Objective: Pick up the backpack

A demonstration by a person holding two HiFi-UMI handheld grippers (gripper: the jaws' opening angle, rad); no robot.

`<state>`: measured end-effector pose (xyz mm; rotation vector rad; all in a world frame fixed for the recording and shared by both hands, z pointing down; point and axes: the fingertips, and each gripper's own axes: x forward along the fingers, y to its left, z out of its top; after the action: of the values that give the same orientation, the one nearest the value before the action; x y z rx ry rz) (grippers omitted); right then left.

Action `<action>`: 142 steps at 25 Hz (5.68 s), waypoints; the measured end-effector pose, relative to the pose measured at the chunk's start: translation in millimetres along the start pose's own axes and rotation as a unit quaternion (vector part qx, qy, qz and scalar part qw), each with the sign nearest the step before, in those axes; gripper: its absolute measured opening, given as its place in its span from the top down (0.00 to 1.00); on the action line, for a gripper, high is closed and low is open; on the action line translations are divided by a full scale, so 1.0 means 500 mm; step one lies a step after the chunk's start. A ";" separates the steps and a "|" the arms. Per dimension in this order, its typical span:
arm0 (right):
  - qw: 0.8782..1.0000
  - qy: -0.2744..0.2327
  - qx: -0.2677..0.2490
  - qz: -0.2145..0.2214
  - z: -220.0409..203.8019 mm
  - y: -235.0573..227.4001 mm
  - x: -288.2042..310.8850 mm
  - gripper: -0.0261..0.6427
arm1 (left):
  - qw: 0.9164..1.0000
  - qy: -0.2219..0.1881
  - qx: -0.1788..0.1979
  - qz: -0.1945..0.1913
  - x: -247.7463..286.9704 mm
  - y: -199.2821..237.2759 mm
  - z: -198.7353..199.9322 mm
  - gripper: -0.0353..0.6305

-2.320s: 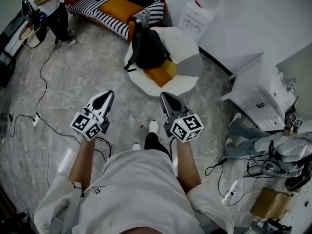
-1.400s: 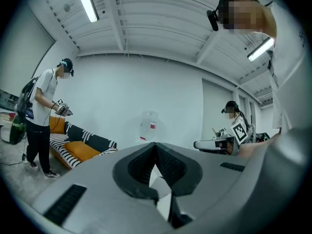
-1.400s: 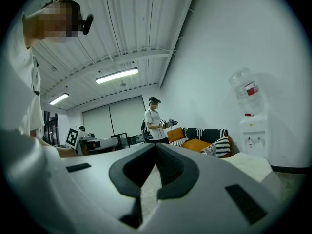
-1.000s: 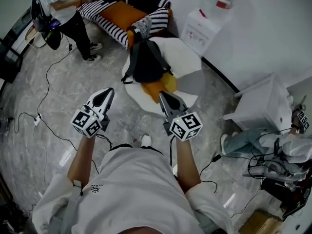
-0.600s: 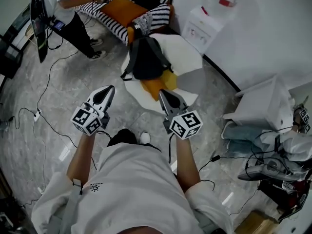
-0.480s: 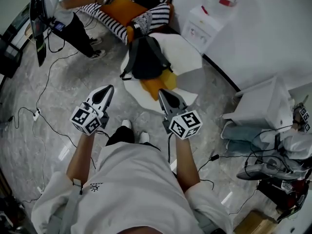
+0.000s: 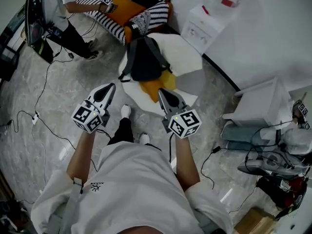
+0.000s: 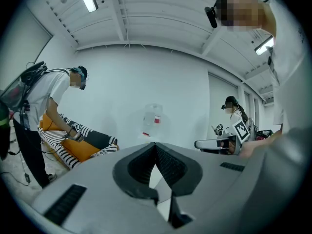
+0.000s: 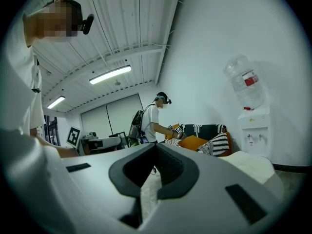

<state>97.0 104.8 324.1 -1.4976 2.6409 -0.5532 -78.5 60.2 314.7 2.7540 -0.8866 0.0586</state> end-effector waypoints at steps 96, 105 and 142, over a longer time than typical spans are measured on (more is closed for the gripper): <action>0.981 0.178 -0.023 -0.080 -0.584 -0.796 0.803 0.95 | 0.986 0.142 -0.062 0.052 0.630 0.811 -0.680 0.94; 0.973 0.210 -0.042 -0.083 -0.647 -0.844 0.851 0.95 | 0.981 0.182 -0.060 0.045 0.658 0.867 -0.785 0.88; 0.940 0.322 -0.087 -0.076 -0.747 -0.964 0.962 0.65 | 0.970 0.234 -0.054 -0.026 0.771 0.895 -0.907 0.84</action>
<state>155.8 -419.2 894.4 -1.8383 3.1273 -0.9982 -7.0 -398.6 896.7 2.4946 -0.6630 0.6032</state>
